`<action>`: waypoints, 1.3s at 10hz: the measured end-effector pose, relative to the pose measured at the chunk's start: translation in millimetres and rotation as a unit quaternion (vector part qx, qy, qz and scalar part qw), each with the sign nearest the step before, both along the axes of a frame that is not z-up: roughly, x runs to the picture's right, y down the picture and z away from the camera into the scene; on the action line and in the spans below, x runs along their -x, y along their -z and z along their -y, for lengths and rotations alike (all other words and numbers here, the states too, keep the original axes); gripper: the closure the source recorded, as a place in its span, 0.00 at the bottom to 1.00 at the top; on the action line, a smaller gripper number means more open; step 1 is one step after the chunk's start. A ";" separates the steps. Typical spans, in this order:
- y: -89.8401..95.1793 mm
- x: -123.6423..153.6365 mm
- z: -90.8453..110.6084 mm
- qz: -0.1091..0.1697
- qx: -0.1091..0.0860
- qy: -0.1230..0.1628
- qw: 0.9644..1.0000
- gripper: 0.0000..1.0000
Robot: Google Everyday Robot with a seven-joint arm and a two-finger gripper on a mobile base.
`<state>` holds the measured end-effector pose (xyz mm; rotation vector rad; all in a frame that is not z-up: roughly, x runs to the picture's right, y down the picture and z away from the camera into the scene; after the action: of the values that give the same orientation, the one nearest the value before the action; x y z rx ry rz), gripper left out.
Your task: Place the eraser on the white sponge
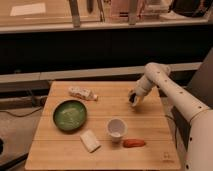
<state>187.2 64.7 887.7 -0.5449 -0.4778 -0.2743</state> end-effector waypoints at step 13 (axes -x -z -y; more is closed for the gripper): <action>30.7 47.3 -34.0 0.013 0.002 0.030 0.999 1.00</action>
<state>139.9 98.8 857.0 -0.5605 -0.4886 -0.3381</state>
